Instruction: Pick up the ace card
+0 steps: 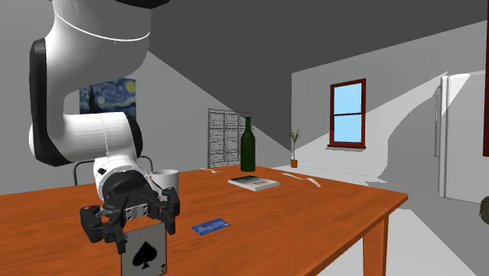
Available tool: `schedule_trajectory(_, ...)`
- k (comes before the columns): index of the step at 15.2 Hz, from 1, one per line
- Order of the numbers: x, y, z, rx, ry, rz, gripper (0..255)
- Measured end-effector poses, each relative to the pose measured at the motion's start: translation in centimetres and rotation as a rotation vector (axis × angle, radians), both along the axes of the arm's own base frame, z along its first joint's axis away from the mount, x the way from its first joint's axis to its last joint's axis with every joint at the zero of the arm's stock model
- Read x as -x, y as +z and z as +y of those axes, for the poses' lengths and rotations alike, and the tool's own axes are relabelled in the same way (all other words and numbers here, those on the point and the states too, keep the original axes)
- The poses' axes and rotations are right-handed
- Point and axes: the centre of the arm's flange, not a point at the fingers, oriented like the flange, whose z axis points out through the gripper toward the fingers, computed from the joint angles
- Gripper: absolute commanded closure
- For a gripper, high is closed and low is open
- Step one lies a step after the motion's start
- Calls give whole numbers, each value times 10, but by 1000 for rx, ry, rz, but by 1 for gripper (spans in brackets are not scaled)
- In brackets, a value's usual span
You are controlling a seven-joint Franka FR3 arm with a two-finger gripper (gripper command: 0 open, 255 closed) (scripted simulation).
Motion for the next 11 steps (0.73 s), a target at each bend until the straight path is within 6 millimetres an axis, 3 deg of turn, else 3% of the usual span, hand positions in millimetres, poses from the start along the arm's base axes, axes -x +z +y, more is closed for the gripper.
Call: schedule_trajectory(11,0,57,0,0,0,0,255)
